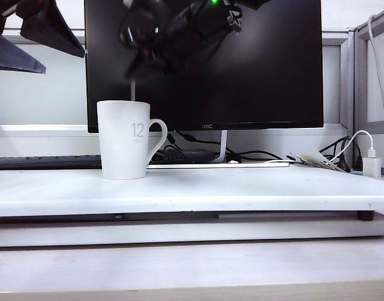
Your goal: Pick up a spoon and stir the liquid in the cup.
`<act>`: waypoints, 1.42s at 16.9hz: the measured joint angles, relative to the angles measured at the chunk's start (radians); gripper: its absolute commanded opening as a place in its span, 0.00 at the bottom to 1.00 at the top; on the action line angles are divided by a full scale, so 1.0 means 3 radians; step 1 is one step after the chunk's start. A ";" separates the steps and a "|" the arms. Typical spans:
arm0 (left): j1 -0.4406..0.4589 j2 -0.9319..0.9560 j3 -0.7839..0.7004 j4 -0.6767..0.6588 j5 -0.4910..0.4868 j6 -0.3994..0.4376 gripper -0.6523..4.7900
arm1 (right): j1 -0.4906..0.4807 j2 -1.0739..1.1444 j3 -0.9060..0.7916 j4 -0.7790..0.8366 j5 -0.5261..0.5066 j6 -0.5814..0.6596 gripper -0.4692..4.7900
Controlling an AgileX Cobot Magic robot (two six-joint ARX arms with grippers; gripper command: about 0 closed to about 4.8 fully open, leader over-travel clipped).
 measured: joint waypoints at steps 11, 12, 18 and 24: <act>0.0000 0.0001 0.0000 -0.0001 0.0000 0.0000 0.88 | 0.0003 -0.0019 0.0008 -0.0385 -0.0099 -0.0078 0.08; 0.0000 0.0001 0.0000 -0.0001 0.0000 0.0000 0.88 | 0.0001 -0.0017 0.0006 -0.0324 0.0014 -0.0076 0.08; 0.0000 0.0001 0.0000 -0.0004 0.0000 0.0000 0.88 | -0.0004 -0.0015 0.0003 0.0108 -0.0375 -0.0075 0.08; 0.0000 0.0001 0.0000 -0.0004 0.0000 0.0000 0.88 | -0.0020 -0.0015 0.0004 -0.0426 -0.0456 -0.0089 0.08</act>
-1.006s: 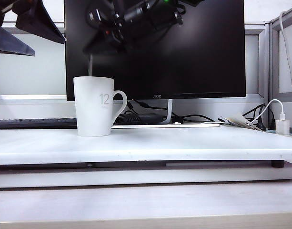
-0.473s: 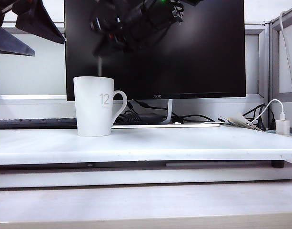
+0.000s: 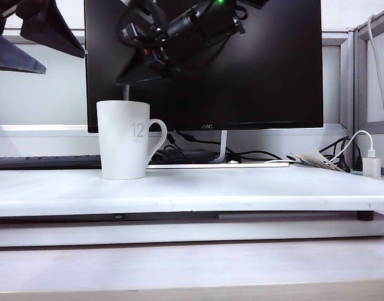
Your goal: Pick up a spoon and stir the liquid in the cup.
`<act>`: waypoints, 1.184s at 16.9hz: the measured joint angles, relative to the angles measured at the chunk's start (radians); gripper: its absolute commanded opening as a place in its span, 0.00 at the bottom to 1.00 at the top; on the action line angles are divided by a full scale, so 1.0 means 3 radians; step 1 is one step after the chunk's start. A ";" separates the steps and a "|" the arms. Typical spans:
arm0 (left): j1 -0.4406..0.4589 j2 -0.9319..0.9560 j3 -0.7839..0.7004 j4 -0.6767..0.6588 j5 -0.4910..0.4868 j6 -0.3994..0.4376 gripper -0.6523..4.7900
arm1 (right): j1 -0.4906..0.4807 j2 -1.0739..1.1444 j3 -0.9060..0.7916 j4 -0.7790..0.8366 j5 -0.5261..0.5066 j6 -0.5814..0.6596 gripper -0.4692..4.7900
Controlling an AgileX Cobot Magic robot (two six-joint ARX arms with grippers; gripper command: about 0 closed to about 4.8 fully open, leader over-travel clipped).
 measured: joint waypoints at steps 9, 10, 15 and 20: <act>0.0000 0.0000 0.0000 -0.0001 0.0000 0.0000 0.88 | -0.0009 0.0008 0.0005 0.0599 0.0201 -0.0005 0.08; 0.0000 0.0000 0.0000 -0.0001 0.0000 0.0000 0.88 | -0.0009 0.0008 0.0005 0.0605 0.0085 -0.0010 0.08; 0.0000 0.0000 0.0000 -0.0001 0.0000 0.0000 0.88 | -0.0018 0.0008 0.0005 0.0182 -0.0226 -0.0011 0.08; 0.0000 0.0000 0.0000 -0.0003 -0.0001 0.0000 0.88 | -0.0022 0.0001 0.0013 0.0114 0.0395 -0.0010 0.08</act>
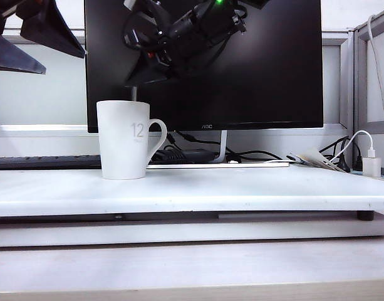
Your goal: Pick up a spoon and stir the liquid in the cup.
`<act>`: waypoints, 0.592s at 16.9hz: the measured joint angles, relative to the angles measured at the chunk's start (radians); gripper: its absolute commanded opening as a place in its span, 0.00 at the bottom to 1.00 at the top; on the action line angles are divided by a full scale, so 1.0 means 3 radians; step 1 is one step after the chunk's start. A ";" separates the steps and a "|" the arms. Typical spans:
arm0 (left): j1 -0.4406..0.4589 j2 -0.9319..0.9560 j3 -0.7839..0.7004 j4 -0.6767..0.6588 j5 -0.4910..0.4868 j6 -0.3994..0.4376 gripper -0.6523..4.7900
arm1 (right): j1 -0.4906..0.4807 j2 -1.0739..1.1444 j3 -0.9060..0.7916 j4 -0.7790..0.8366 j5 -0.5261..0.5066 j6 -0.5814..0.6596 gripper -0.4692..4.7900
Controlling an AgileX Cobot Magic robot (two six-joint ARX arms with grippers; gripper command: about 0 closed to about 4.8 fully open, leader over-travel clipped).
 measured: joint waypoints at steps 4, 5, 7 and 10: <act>0.0000 0.0000 0.0000 -0.0001 0.0001 0.0000 0.88 | 0.0000 0.0000 -0.0001 0.0243 -0.0055 0.0000 0.08; 0.0000 0.0000 0.0000 -0.0001 0.0001 0.0000 0.88 | 0.0000 0.0000 -0.0001 0.0225 -0.0061 0.0000 0.08; 0.0000 0.0000 0.0000 -0.0003 0.0001 0.0000 0.88 | 0.0000 0.0000 -0.0001 0.0205 -0.0062 0.0000 0.08; 0.0000 0.0000 0.0001 -0.0001 0.0001 0.0000 0.88 | -0.0005 0.0000 -0.0001 0.0206 -0.0058 -0.0011 0.92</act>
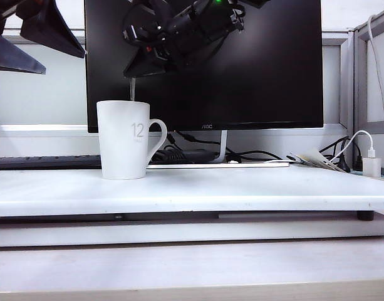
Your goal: Pick up a spoon and stir the liquid in the cup.
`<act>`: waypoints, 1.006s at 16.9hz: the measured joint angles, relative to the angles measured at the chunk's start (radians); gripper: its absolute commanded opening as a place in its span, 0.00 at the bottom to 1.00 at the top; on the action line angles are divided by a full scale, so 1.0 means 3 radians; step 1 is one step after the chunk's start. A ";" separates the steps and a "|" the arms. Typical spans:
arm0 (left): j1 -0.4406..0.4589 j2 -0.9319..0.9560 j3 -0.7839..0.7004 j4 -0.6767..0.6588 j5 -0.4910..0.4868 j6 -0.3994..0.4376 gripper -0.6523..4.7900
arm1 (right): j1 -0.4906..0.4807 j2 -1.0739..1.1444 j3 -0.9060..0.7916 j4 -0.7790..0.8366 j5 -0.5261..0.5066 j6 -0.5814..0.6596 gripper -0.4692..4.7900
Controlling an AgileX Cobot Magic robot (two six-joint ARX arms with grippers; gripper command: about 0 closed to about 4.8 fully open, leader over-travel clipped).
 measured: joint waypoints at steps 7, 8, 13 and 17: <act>0.0000 -0.0019 -0.0001 0.0018 -0.0001 0.0000 0.88 | -0.0015 -0.0118 -0.0014 -0.0006 0.0015 0.0009 1.00; 0.0000 -0.0052 0.0000 0.0019 -0.0001 0.0000 0.88 | -0.0015 -0.0210 -0.0014 -0.0003 0.0017 0.0006 1.00; 0.0000 -0.0837 0.0355 0.0085 -0.0004 0.0078 0.88 | -0.0089 -0.1503 -0.0006 -0.0603 0.0584 0.0009 1.00; 0.0000 -0.1849 0.0416 -0.0148 -0.0004 0.0089 0.88 | -0.0135 -0.2837 -0.0006 -0.1703 0.1319 -0.0092 1.00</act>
